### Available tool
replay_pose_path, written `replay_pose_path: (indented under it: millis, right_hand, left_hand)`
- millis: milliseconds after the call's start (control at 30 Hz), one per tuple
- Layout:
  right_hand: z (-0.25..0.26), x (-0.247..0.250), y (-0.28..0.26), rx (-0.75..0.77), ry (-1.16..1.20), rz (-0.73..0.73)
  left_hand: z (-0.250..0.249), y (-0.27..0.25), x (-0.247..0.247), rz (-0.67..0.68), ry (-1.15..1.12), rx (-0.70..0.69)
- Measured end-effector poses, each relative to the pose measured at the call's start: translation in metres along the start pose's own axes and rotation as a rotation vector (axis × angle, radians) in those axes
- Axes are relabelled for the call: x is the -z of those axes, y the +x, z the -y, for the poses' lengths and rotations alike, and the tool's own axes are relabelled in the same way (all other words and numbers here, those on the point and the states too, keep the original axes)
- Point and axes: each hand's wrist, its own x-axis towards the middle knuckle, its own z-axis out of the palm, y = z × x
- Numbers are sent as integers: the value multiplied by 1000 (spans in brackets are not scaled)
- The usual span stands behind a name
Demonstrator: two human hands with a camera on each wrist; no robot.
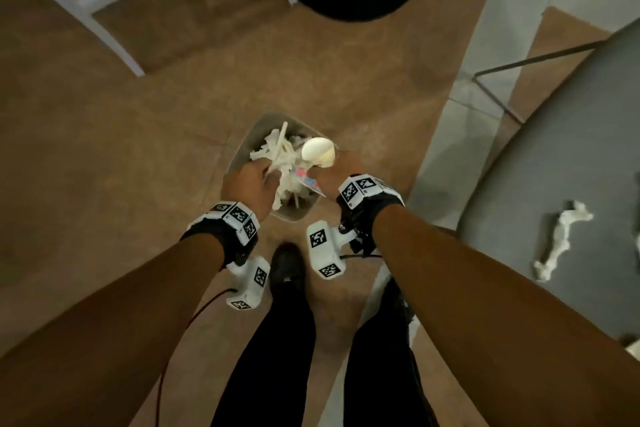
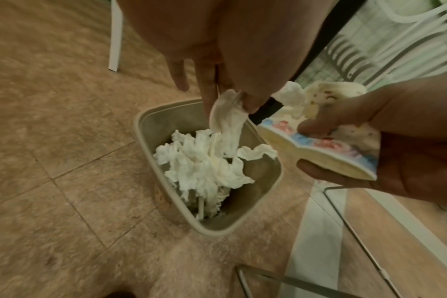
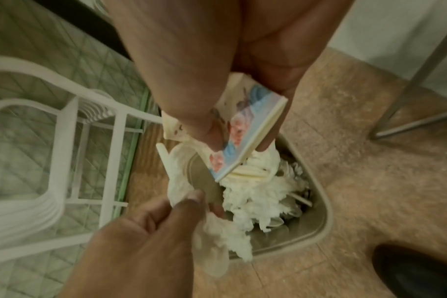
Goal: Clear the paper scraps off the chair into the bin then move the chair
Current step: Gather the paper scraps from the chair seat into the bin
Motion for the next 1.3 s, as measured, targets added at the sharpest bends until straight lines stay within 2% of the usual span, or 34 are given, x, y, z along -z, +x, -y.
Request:
replay_pose_path:
  millis: [200,300,367,500,667,767,900,1000,1067,1200,1300]
  right_hand:
    - [-11,-57,43,-26,-145,72]
    - [-21,-52,37,-34,-226,108]
    - [-25,-36,26,-74,-115,80]
    - [-28,11,-14,-19,77,34]
    - [-36,95,-84,89,239,-80]
    - [-72,160,-116,39,380,-242]
    - [-144,235,-157,-63,434,-482]
    - [-195,276,-188,-113,393,-588]
    - [-229,295,-206,-144,334,-645]
    - [-288,325,-232,-212,83,-785]
    - [-324,339,-241,-343,-31,-765]
  left_hand:
    - [43,38,-29,135,-121,94]
    - [35,31,-35,139,-72,106]
    - [18,19,-32,182,-66,109]
    - [-43,-2,-24,168,29,-56]
    - [-170,-34,-17,226,107,-274]
    - [-249,-57,-42,237,154,-404]
    - [-334,-99,-105,390,278,-589]
    - [-367,-134,-152,421,512,-658]
    - [-371,-147,-179,431,604,-698]
    - [-378,-157,-208,460,520,-859]
    - [-403,-166,-222,353,465,-966]
